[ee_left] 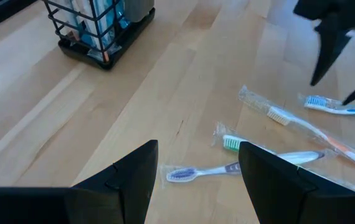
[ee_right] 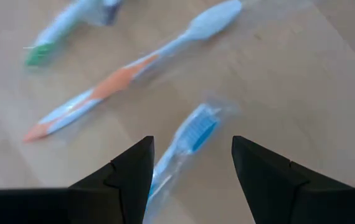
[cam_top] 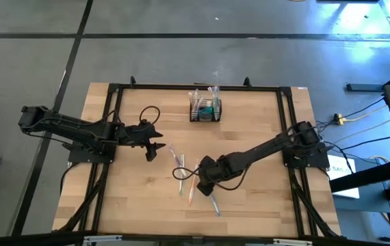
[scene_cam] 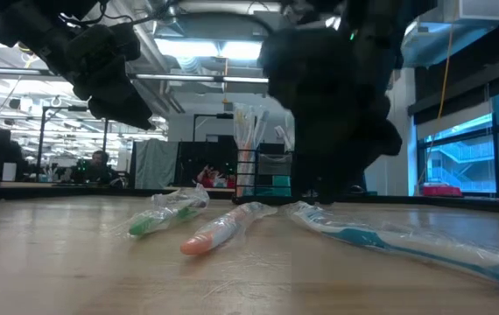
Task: Pick & Place toothbrushing station
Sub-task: Put the blue toothbrush in the right section of the wire organizer
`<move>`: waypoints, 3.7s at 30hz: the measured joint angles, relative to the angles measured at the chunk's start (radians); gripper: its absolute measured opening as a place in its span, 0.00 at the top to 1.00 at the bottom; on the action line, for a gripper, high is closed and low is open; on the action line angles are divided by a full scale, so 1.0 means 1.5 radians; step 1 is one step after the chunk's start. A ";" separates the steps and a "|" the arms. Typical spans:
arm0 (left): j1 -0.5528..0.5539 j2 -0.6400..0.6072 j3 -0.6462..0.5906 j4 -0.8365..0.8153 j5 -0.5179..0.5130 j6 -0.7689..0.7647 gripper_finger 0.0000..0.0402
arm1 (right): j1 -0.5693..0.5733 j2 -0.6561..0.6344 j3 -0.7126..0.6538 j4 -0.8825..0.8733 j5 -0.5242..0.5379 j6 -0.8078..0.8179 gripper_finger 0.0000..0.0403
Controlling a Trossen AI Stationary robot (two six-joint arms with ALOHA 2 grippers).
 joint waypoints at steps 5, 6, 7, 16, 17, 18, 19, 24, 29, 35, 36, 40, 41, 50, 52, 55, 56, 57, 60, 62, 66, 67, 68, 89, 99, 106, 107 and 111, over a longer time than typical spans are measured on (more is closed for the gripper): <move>0.000 0.000 0.000 0.000 0.000 0.008 0.45 | -0.013 0.029 0.000 0.010 0.000 -0.002 0.46; 0.000 0.000 0.000 0.000 0.000 0.008 0.45 | -0.015 0.033 0.000 0.016 -0.005 -0.003 0.46; 0.000 0.000 0.000 0.000 0.000 0.008 0.45 | -0.018 0.037 0.000 0.017 -0.008 -0.007 0.46; 0.000 0.000 0.000 -0.001 0.000 0.005 0.45 | -0.031 0.047 0.003 0.006 -0.023 -0.023 0.46; 0.000 0.000 0.000 -0.001 0.000 0.005 0.45 | -0.031 0.047 0.003 0.003 -0.023 -0.023 0.47; 0.000 0.000 0.000 -0.001 0.000 0.005 0.45 | -0.031 0.048 0.003 0.000 -0.023 -0.022 0.49; 0.000 0.000 0.000 -0.001 0.000 0.004 0.45 | -0.031 0.048 0.003 -0.003 -0.023 -0.022 0.51; 0.000 0.000 0.000 -0.001 0.000 0.003 0.45 | -0.032 0.049 0.002 -0.018 -0.021 -0.020 0.65; 0.000 0.000 0.000 -0.001 0.001 0.003 0.45 | -0.033 0.049 0.001 -0.026 -0.018 -0.026 0.80; 0.000 0.000 0.000 -0.001 0.001 0.005 0.45 | -0.038 0.049 0.001 -0.027 -0.015 -0.061 0.91; 0.000 0.000 0.000 -0.001 0.001 0.005 0.45 | -0.039 0.047 0.001 -0.027 -0.016 -0.071 0.91; 0.000 0.000 0.000 -0.001 0.001 0.005 0.45 | -0.039 0.037 -0.001 -0.027 -0.001 -0.096 0.91; 0.000 0.000 0.000 -0.001 0.001 0.005 0.45 | -0.040 0.033 -0.003 -0.032 0.006 -0.103 0.91; 0.000 0.000 0.000 -0.004 0.001 0.005 0.45 | -0.040 -0.027 -0.003 -0.066 0.056 -0.145 0.95; 0.000 0.000 0.000 -0.004 0.001 0.005 0.45 | -0.040 -0.048 -0.003 -0.067 0.072 -0.161 0.95; 0.000 0.000 0.000 -0.004 0.001 0.005 0.45 | -0.040 -0.076 -0.003 -0.070 0.104 -0.188 0.95; 0.000 0.000 0.000 -0.004 0.001 0.005 0.45 | -0.040 -0.087 -0.003 -0.071 0.119 -0.197 0.95; 0.000 0.000 0.000 -0.004 0.001 0.005 0.45 | -0.040 -0.099 -0.003 -0.070 0.134 -0.207 0.95; 0.000 0.000 0.000 -0.005 0.001 0.005 0.45 | -0.040 -0.135 -0.002 -0.071 0.183 -0.233 0.95; 0.000 0.000 0.000 -0.005 0.006 0.005 0.45 | -0.038 -0.159 -0.002 -0.071 0.212 -0.249 0.95; 0.000 0.000 0.000 -0.005 0.014 0.000 0.45 | -0.038 -0.208 -0.002 -0.070 0.264 -0.291 0.95; 0.000 0.000 0.000 -0.005 0.014 0.000 0.45 | -0.038 -0.220 -0.002 -0.070 0.277 -0.299 0.95; 0.000 0.000 0.000 -0.005 0.014 0.000 0.45 | -0.038 -0.231 -0.002 -0.071 0.289 -0.309 0.95; 0.000 0.000 0.000 0.000 0.001 0.000 0.45 | -0.109 -0.411 -0.237 0.063 0.461 -0.333 0.95; 0.000 0.000 0.000 0.019 -0.004 0.001 0.45 | -0.199 -0.467 -0.390 0.445 0.352 -0.524 0.95; 0.000 0.000 0.000 0.018 -0.011 0.010 0.45 | -0.266 -0.468 -0.453 0.684 0.246 -0.628 0.95; 0.000 0.000 0.000 0.018 -0.011 0.011 0.45 | -0.273 -0.468 -0.459 0.708 0.240 -0.640 0.95; 0.000 0.000 0.000 0.018 -0.011 0.010 0.45 | -0.299 -0.468 -0.471 0.792 0.239 -0.684 0.95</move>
